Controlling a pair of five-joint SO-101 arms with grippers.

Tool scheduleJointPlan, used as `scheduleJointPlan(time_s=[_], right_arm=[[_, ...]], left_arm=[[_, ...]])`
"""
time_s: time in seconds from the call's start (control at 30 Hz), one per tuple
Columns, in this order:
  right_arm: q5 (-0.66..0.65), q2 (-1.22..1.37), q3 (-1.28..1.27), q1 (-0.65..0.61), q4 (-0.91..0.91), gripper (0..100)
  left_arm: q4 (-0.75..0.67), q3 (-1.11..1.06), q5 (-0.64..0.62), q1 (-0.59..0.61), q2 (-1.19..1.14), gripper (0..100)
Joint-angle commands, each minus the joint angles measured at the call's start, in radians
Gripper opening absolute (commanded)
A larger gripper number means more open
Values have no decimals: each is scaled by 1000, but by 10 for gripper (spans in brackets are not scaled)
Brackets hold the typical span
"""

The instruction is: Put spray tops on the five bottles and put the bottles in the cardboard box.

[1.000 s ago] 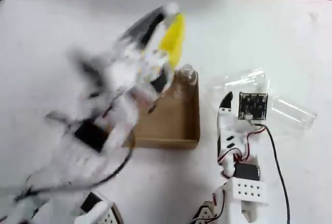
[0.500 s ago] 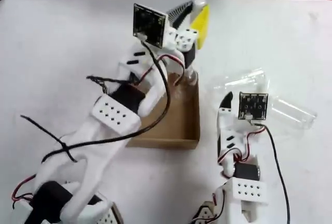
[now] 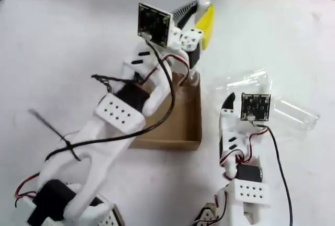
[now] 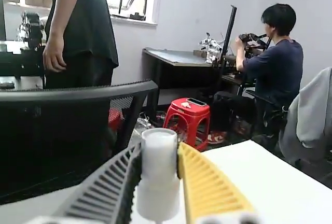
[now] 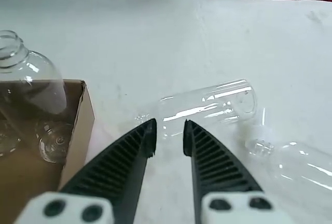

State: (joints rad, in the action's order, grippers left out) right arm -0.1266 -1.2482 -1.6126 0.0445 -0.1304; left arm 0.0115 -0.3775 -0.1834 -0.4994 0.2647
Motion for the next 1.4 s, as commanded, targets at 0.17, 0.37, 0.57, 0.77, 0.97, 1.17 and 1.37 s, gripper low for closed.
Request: scheduleJointPlan(time_s=[0.17, 0.37, 0.57, 0.77, 0.97, 1.17, 1.37], right_arm=[[-15, -13, 3, 4, 24, 74], [-15, -13, 3, 4, 24, 74], [-15, -13, 3, 5, 24, 74], [-15, -13, 3, 5, 24, 74], [-15, -13, 3, 5, 24, 74], [-15, -13, 3, 5, 24, 74], [-15, -13, 3, 5, 24, 74]], left_arm=[[-120, 72, -63, -5, -88, 24], [-117, 68, -63, -5, -93, 24], [-58, 44, -63, -4, -93, 24], [-46, -14, -69, -4, -93, 42], [94, -20, -158, -12, -88, 159], [262, 69, -258, 10, -87, 200], [359, 129, -250, 22, -70, 200]])
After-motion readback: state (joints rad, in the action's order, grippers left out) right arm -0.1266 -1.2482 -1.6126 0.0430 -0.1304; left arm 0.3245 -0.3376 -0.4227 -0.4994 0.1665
